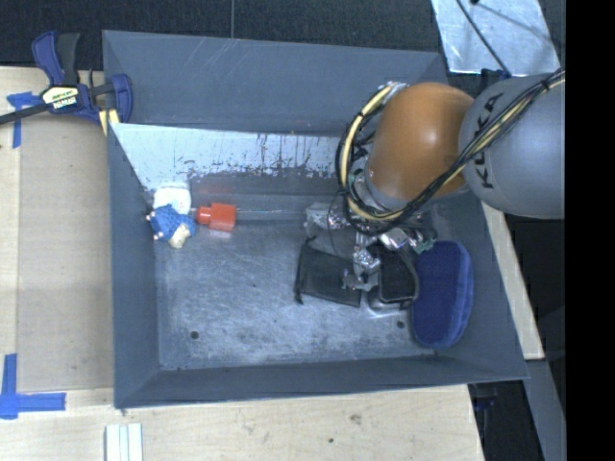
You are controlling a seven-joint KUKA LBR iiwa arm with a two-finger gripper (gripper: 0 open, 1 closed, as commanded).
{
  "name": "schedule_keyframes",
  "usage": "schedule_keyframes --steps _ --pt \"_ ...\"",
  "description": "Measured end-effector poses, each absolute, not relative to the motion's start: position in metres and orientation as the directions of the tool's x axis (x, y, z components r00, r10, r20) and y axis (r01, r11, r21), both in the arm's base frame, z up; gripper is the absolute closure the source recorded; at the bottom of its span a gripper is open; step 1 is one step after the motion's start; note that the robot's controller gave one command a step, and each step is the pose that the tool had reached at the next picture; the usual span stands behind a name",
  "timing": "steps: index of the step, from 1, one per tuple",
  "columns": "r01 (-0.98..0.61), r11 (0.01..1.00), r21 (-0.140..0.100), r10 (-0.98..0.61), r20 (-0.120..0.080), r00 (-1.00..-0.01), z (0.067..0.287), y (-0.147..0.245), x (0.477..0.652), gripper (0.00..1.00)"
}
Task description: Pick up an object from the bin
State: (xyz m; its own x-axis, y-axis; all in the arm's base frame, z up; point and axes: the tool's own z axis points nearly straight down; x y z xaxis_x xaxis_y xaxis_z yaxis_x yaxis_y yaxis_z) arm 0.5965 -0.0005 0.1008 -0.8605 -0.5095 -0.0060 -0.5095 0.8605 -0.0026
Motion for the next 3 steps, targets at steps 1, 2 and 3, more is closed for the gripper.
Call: schedule_keyframes --steps 1,2,3 --pt "-0.711 0.703 -0.003 -0.711 -0.005 -0.703 0.0695 0.0057 0.6115 0.00" --pt "-0.708 0.706 -0.002 -0.708 -0.006 -0.706 0.0699 0.0053 0.6121 0.00" --pt "-0.707 0.707 -0.003 -0.707 -0.008 -0.707 0.0706 0.0055 0.6127 1.00"
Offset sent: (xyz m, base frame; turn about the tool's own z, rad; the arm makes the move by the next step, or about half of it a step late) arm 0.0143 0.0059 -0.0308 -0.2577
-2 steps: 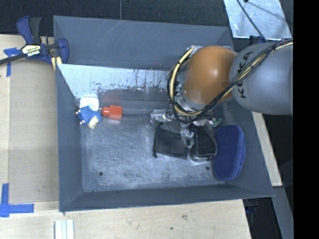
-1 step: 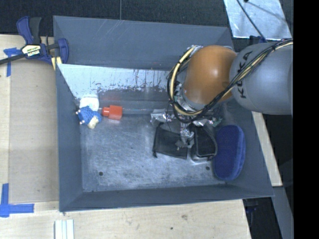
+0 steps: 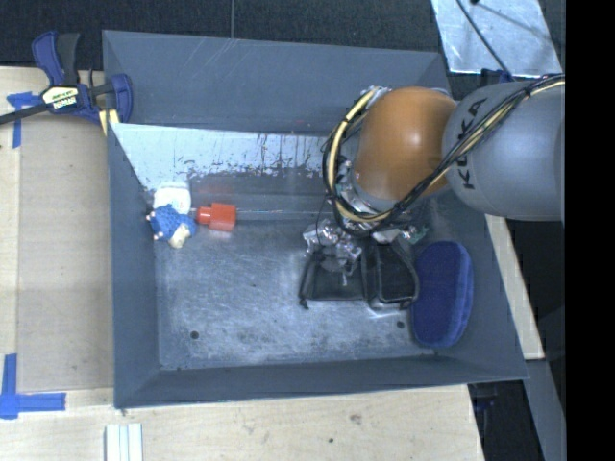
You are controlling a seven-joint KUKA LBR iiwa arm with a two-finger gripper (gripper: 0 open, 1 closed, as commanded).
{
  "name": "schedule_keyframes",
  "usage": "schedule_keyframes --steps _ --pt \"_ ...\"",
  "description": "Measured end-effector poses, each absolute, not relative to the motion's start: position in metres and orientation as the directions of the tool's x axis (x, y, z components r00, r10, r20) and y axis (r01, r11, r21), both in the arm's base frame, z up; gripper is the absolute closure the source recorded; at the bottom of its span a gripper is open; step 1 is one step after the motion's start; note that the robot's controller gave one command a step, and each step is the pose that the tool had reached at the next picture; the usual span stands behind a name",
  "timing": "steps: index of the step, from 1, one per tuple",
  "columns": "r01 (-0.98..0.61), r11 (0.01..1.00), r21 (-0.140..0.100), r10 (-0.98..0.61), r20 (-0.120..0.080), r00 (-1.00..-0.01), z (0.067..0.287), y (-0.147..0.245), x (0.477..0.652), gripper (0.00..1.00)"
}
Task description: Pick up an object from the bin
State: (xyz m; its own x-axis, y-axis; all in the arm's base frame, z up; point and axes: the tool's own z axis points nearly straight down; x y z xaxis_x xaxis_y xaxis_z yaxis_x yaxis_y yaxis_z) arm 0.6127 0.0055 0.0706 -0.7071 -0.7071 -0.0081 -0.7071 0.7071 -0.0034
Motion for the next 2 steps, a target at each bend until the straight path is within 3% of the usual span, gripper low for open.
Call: schedule_keyframes --steps 1,2 --pt "-0.703 0.711 -0.007 -0.703 -0.008 -0.711 0.138 0.005 0.615 1.00" --pt "-0.700 0.714 -0.005 -0.700 -0.006 -0.714 0.169 0.005 0.617 1.00"
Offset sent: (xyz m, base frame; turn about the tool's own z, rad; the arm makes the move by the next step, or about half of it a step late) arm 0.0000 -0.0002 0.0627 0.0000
